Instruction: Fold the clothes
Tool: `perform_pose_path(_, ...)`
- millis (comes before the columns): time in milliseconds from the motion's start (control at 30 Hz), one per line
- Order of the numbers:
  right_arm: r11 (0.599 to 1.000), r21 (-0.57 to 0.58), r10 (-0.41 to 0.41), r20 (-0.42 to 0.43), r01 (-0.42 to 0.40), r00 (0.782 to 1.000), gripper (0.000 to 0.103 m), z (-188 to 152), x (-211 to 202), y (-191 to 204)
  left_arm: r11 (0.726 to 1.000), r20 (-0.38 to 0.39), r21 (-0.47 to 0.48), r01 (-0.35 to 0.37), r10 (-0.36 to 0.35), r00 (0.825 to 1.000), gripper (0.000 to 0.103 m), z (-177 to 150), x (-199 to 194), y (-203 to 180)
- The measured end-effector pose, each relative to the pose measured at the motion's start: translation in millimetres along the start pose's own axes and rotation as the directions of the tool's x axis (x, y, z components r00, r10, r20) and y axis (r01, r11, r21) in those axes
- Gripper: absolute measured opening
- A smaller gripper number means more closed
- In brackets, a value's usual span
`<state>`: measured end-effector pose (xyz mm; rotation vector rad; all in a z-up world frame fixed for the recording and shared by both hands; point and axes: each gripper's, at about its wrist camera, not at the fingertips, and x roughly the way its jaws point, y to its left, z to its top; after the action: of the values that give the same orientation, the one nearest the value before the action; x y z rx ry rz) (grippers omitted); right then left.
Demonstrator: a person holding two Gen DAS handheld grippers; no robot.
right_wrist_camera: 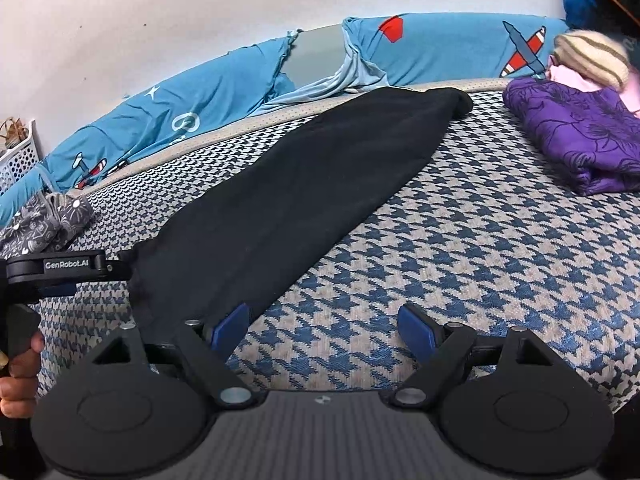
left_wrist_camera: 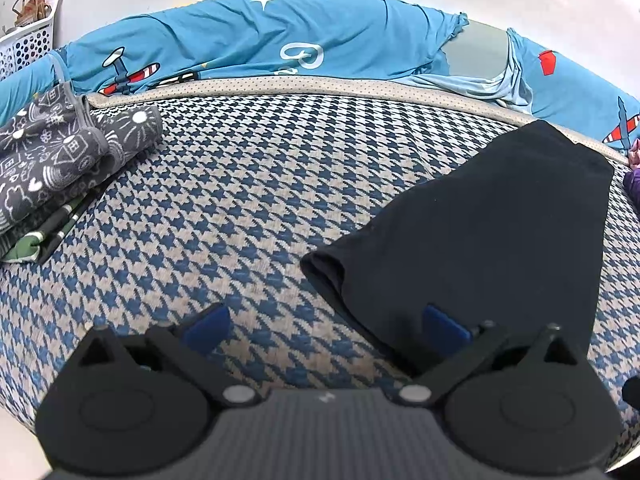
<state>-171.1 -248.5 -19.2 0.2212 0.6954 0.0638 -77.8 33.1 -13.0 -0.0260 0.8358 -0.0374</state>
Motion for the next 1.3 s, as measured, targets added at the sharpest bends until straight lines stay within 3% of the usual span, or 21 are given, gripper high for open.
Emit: perform_pose_path(1300,0.974,-0.176,0.137,-0.024,-0.139,0.99,0.081,-7.7,-10.0,35.0,0.999,0.005,-0.036,0.0,0.0,1.0,0.103,2.2,0.8,2.2)
